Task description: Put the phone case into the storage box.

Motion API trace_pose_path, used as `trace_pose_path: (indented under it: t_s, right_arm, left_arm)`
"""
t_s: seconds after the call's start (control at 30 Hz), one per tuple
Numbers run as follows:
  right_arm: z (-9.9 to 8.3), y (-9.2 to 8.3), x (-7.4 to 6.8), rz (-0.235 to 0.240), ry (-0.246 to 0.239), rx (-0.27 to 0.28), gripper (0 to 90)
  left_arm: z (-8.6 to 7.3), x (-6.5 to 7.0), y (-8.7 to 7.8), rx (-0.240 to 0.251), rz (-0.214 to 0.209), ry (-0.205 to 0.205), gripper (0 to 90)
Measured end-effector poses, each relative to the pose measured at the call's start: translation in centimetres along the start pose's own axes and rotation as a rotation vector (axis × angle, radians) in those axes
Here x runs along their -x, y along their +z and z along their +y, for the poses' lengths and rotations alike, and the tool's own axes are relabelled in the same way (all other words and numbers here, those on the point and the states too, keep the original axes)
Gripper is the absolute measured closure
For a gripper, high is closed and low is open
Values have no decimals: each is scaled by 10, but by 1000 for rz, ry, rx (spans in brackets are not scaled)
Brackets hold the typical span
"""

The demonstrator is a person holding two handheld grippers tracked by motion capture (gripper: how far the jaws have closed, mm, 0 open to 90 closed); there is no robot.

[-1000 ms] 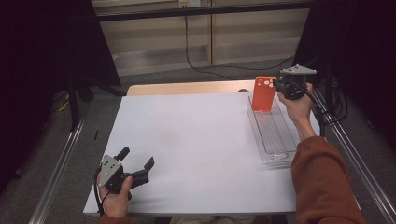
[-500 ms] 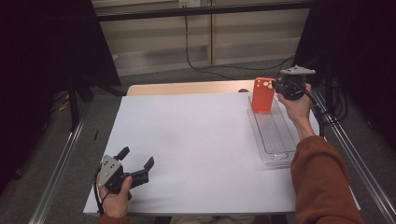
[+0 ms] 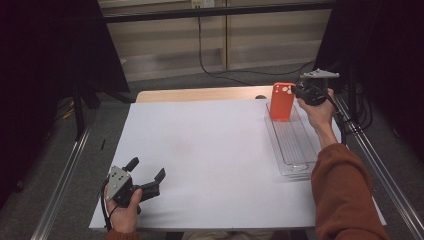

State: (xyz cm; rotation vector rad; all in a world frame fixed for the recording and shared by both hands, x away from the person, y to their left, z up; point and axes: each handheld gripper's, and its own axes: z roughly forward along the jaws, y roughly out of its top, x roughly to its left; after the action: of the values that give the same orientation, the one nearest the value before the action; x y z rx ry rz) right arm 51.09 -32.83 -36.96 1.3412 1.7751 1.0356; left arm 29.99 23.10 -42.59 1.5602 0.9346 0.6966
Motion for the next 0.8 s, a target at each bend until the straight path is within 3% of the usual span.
trace_pose_path:
  t_s: [0.8]
  right_arm:
    - [5, 8, -3, 13, 26, 0, 798]
  left_arm:
    - [1, 2, 0, 0, -3, -2, 22]
